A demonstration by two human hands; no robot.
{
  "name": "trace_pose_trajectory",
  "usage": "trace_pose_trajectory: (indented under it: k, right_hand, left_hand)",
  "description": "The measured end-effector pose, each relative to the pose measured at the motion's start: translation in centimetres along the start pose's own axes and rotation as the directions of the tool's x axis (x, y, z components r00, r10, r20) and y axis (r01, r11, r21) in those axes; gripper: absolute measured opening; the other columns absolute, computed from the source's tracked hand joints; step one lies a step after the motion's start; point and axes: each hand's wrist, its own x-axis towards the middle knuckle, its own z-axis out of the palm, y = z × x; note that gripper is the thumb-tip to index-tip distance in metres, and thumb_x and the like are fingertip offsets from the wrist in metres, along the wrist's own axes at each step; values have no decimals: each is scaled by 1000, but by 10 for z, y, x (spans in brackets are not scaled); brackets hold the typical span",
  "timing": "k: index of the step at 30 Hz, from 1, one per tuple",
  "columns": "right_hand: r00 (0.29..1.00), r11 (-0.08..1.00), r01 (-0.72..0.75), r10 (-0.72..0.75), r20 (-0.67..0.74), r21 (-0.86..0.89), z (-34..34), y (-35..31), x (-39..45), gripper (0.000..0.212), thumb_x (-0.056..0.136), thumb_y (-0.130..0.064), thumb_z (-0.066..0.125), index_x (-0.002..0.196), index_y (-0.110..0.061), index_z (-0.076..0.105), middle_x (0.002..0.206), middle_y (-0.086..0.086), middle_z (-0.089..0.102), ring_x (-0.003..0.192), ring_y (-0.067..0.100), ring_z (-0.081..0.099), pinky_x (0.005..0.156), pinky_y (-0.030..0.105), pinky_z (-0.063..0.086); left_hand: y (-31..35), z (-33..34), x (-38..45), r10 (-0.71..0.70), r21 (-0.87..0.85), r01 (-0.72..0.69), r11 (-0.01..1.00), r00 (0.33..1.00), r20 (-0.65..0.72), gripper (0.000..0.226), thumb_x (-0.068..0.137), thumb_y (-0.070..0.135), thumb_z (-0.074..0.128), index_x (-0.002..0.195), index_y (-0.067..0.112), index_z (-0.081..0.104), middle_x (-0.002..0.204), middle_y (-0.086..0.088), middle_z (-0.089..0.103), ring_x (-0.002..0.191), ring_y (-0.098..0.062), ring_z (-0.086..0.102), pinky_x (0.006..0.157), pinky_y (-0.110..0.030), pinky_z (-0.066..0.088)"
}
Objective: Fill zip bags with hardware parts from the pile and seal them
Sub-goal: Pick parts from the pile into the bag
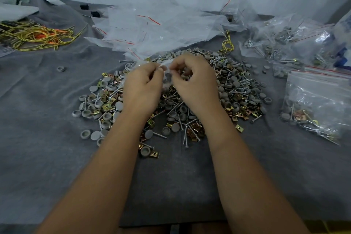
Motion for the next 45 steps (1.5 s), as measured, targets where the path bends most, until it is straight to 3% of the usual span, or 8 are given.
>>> trace_pose_trajectory:
  k: [6, 17, 21, 25, 30, 35, 39, 45]
  right_hand:
    - [999, 993, 22, -17, 43, -114, 4, 4, -1, 15, 81, -13, 68, 89, -25, 70, 83, -1, 60, 84, 15, 55, 74, 37, 50]
    - [997, 999, -28, 27, 67, 22, 2, 0, -1, 23, 85, -2, 56, 89, -19, 71, 85, -7, 67, 80, 12, 62, 71, 34, 55]
    - [988, 960, -147, 152, -2, 239, -3, -3, 4, 33, 77, 5, 52, 81, -23, 68, 83, -12, 68, 75, 1, 60, 63, 14, 48]
    - [964, 975, -217, 220, 149, -39, -6, 4, 2, 23, 79, -8, 52, 74, -24, 68, 68, -9, 64, 52, 1, 50, 51, 24, 42]
    - [892, 930, -7, 172, 418, -368, 1, 8, 1, 14, 78, -30, 60, 82, -28, 73, 84, 2, 67, 92, 21, 54, 81, 33, 45]
    - [899, 898, 114, 89, 429, -425, 2, 10, 0, 16, 79, -46, 68, 75, -31, 66, 82, -6, 61, 95, 15, 39, 80, 32, 26]
    - [913, 862, 166, 50, 406, -479, 7, 9, -1, 27, 83, -52, 65, 83, -27, 74, 72, -9, 50, 97, 18, 43, 80, 33, 27]
    - [915, 884, 187, 2, 404, -428, 11, 6, -2, 15, 83, -43, 67, 81, -28, 69, 76, -5, 60, 87, 16, 40, 81, 33, 30]
  left_hand:
    - [-1, 2, 1, 42, 17, -42, 999, 999, 28, 34, 91, 36, 41, 87, 17, 69, 54, 4, 47, 54, -11, 44, 56, -43, 41]
    - [-2, 1, 1, 1, 40, 3, 999, 995, -104, 35, 92, 36, 40, 97, 20, 71, 47, 9, 50, 42, -4, 39, 50, -29, 28]
    - [-1, -4, 2, 23, 82, -3, 997, 971, -238, 37, 97, 32, 38, 105, 16, 70, 79, -7, 65, 67, -19, 55, 63, -36, 45]
    - [1, -4, 2, 75, 171, -28, 985, 960, -270, 36, 101, 29, 38, 116, 17, 69, 105, -6, 66, 92, -17, 59, 72, -27, 39]
    - [-1, -2, 2, 22, 209, 11, 978, 988, -152, 33, 100, 28, 41, 92, 8, 66, 70, -11, 62, 68, -28, 57, 63, -42, 46]
    - [-4, 0, 3, -68, 189, 91, 978, 990, -125, 42, 99, 27, 46, 58, 22, 42, 48, 3, 40, 44, -9, 39, 48, -32, 22]
    - [-4, 0, 4, -86, 183, 102, 978, 992, -95, 32, 98, 27, 46, 74, 12, 61, 51, 0, 46, 46, -10, 39, 47, -31, 26]
    - [-5, -1, 5, -67, 202, 82, 976, 995, -80, 33, 98, 26, 46, 72, 8, 57, 51, 0, 43, 48, -13, 38, 48, -31, 24]
